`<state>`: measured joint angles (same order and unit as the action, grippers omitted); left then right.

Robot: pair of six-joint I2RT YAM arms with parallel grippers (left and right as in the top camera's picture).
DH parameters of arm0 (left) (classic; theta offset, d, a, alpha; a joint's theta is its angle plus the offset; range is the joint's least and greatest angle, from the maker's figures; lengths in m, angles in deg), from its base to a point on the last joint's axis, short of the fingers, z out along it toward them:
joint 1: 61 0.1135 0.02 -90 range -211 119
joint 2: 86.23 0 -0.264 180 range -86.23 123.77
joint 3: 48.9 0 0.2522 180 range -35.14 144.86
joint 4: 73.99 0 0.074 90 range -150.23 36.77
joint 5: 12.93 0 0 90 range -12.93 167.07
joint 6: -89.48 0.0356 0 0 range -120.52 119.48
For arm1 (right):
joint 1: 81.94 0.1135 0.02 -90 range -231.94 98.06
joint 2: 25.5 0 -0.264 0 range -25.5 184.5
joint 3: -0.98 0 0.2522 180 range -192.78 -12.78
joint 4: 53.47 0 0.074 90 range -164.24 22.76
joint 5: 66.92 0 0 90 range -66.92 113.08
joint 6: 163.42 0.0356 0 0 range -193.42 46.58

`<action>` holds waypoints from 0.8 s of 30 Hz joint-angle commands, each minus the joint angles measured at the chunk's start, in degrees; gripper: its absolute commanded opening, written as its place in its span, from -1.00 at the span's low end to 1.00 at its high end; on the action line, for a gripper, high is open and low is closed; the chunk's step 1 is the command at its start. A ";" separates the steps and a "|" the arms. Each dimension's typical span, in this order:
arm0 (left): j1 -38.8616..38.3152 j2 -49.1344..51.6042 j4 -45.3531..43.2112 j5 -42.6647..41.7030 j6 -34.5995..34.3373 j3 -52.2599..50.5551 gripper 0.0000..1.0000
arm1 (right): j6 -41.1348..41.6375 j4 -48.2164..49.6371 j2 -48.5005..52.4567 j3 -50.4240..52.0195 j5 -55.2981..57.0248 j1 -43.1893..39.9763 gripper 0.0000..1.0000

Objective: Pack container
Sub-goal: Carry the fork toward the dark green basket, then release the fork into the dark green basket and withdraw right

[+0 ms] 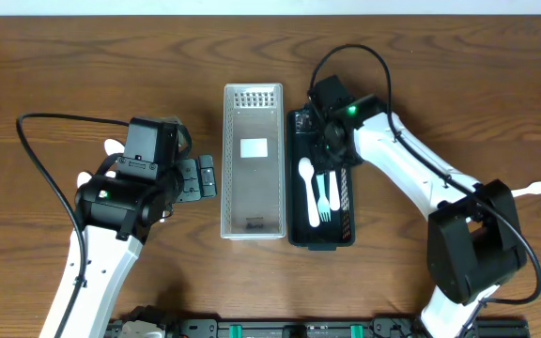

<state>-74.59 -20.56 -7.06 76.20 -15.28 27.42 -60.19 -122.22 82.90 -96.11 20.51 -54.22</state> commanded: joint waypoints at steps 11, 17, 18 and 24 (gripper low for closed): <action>0.28 -0.20 0.22 0.70 0.96 0.68 0.96 | 21.70 -15.30 -5.07 -33.42 12.50 -17.59 -0.13; 0.28 -0.20 0.22 0.70 0.96 0.68 0.96 | 30.25 -18.36 -4.11 -33.42 7.72 -37.00 0.08; 0.28 -0.20 0.22 0.70 0.96 0.68 0.96 | 30.21 -18.32 -3.67 -32.96 6.49 -39.52 0.12; 0.28 -0.20 0.20 0.70 0.98 0.68 0.96 | 27.69 -18.27 0.11 -28.74 5.29 -52.39 0.40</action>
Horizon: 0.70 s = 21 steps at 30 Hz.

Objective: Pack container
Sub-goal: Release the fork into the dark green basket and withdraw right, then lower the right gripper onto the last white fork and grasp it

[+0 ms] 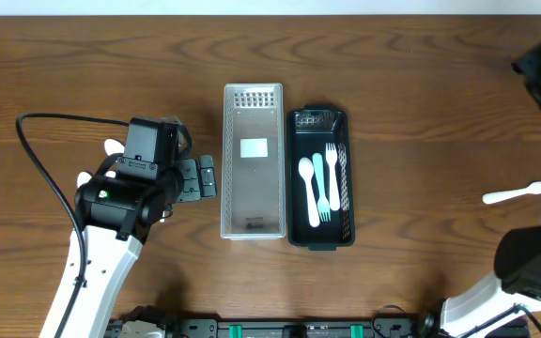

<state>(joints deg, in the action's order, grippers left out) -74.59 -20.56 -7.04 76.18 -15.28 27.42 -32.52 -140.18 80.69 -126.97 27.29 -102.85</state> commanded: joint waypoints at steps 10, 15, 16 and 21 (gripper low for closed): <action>0.28 -0.20 0.17 0.72 0.96 0.68 0.96 | -7.39 1.84 12.22 8.98 -1.73 -14.82 0.68; 0.28 -0.20 0.15 0.72 0.96 0.68 0.96 | -8.87 2.08 17.86 9.31 -1.70 -17.14 0.70; 0.28 -0.20 0.17 0.72 0.96 0.68 0.96 | -8.87 2.12 18.86 9.31 -1.70 -17.46 0.70; 0.28 -0.20 0.15 0.72 0.96 0.68 0.96 | -8.83 2.93 21.27 9.31 -1.38 -18.16 0.71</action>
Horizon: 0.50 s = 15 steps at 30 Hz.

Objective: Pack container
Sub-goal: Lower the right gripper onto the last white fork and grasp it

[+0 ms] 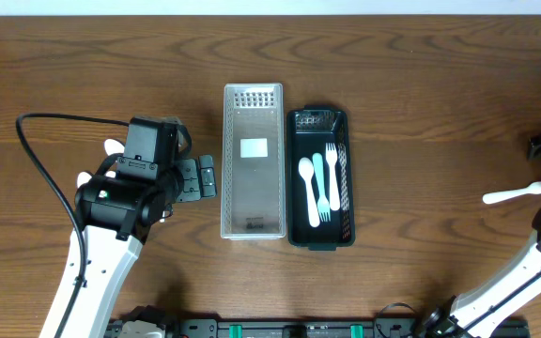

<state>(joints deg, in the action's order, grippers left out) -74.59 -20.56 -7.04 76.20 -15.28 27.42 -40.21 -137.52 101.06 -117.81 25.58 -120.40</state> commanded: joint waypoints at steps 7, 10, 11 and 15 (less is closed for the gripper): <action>0.28 -0.20 0.17 0.70 0.94 0.68 0.96 | 1.25 0.48 1.07 0.72 5.33 -1.01 0.71; 0.28 -0.20 0.15 0.70 0.94 0.68 0.96 | 3.32 0.74 1.07 2.29 8.00 -1.03 0.71; 0.28 -0.20 0.17 0.70 0.94 0.68 0.96 | 4.11 1.11 1.07 3.13 8.33 -1.07 0.70; 0.28 -0.20 0.17 0.70 0.94 0.68 0.96 | 4.94 4.31 1.07 7.13 7.98 -1.11 0.69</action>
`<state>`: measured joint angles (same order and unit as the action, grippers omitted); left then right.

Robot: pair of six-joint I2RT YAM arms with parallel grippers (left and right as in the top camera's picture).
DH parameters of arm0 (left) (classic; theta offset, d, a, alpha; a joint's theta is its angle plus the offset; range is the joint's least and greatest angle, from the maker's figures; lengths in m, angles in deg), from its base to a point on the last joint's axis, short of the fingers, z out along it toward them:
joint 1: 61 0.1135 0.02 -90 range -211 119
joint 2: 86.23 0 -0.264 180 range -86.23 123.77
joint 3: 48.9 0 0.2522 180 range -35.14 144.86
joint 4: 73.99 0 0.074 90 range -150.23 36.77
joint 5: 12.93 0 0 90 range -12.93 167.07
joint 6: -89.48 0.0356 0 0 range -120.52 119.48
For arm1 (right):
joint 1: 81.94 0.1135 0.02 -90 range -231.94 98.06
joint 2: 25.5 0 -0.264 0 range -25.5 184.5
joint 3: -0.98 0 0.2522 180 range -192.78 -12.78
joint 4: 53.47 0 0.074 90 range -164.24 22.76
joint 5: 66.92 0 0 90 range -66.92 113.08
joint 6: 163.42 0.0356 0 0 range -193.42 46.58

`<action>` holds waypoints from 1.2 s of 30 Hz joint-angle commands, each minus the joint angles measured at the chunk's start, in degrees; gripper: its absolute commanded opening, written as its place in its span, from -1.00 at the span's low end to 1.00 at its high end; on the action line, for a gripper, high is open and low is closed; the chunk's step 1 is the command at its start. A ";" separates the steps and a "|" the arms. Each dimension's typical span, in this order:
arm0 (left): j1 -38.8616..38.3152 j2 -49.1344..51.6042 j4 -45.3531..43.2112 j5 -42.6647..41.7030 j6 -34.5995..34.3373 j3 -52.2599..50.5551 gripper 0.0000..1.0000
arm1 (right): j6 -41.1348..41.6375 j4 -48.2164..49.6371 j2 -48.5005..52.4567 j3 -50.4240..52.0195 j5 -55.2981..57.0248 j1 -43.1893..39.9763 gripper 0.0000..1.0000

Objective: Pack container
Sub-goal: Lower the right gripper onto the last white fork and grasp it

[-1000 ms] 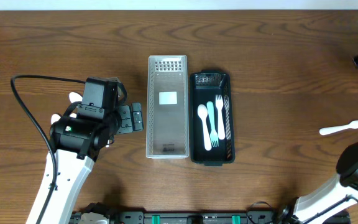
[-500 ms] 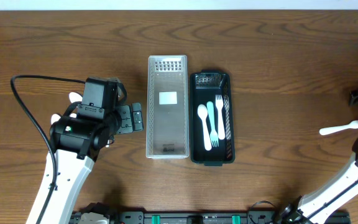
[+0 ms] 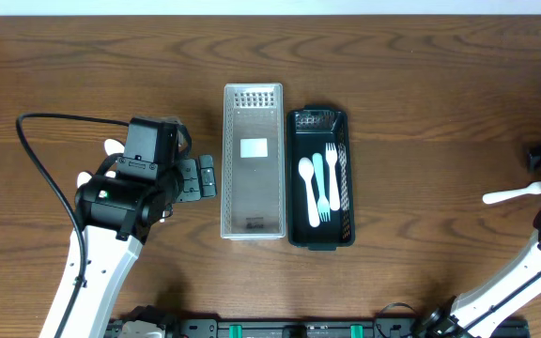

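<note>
The black container (image 3: 298, 178) stands at mid-table and holds a white spoon (image 3: 307, 188), a pale blue fork (image 3: 319, 183) and a white fork (image 3: 333, 178). A grey perforated tray (image 3: 253, 94) lies against its left side. Another white fork (image 3: 515, 193) lies on the table at the far right. Just above that fork, my right gripper is half cut off by the frame edge, so its jaws do not show. Left of the tray my left gripper (image 3: 208, 176) rests with its fingers slightly apart and nothing between them.
Something small and white (image 3: 112, 147) peeks out from under the left arm. A black cable (image 3: 40, 160) loops behind that arm. A black rail (image 3: 280, 329) runs along the near table edge.
My right gripper has shifted slightly down and left along the right edge, closer to the loose white fork. The left arm, container and tray are unchanged.
My right gripper was first down in the top of the black container, over the cutlery. Then it was away at the upper right corner, leaving three utensils in the container. Later it was at the right edge above the loose fork, where it still hovers.
</note>
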<state>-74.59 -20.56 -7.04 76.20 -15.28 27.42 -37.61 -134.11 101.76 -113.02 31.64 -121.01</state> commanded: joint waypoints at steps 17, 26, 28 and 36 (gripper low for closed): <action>0.28 -0.20 0.39 0.70 0.96 0.68 0.96 | 1.36 9.81 0.37 6.62 1.51 -0.50 0.64; 0.28 -0.20 0.59 0.70 0.96 0.68 0.96 | -0.33 14.01 0.37 8.07 -0.50 -0.50 0.61; 0.28 -0.20 0.59 0.70 0.94 0.68 0.96 | -0.33 14.56 0.37 8.76 -0.81 -0.50 0.61; 0.28 -0.20 0.59 0.70 0.96 0.68 0.96 | -2.67 18.82 0.37 13.05 -5.42 -0.50 0.61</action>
<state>-74.59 -20.56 -6.63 76.20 -15.28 27.42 -38.44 -115.38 99.80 -103.36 28.84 -121.25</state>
